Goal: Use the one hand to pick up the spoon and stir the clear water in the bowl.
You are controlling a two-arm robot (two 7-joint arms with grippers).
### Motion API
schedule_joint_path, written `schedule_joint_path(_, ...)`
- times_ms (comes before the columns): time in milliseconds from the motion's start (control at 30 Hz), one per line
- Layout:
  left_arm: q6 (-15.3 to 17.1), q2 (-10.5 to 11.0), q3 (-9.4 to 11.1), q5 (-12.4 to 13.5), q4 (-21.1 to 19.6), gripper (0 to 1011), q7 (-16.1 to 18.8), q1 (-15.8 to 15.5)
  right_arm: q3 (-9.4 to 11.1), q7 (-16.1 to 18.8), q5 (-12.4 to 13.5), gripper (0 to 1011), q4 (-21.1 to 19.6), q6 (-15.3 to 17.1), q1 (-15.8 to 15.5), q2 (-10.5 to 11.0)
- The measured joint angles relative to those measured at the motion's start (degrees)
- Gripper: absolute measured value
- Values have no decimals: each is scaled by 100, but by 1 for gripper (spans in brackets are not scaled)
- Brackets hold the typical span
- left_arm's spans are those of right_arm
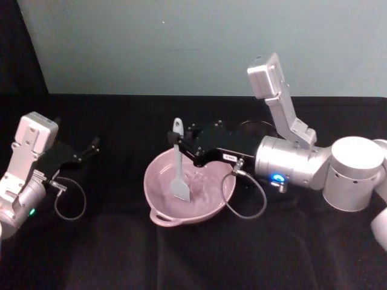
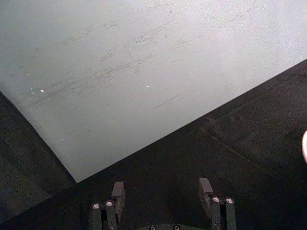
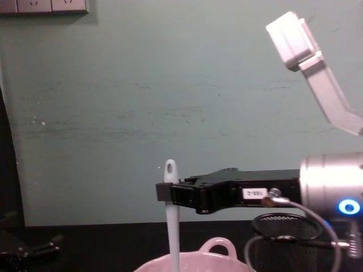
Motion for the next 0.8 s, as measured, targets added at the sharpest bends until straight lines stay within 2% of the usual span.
schedule_joint_path(67,0,0,0,0,0,1011,0,0,-35,12,2,118,183,-49,99,-118)
schedule_joint_path(133,0,0,0,0,0,1011,0,0,-40,12,4,118,226,-60,122,-145)
schedule_joint_path(167,0,0,0,0,0,1011,0,0,-56,11,5,118,439,-118,225,-261)
schedule_joint_path(433,0,0,0,0,0,1011,0,0,-27,7,14,118,924,-200,443,-451)
schedule_joint_path(567,0,0,0,0,0,1011,0,0,28,-33,-1,118,960,-220,466,-432)
schedule_joint_path(800,0,0,0,0,0,1011,0,0,169,-156,-26,118,813,-206,388,-264)
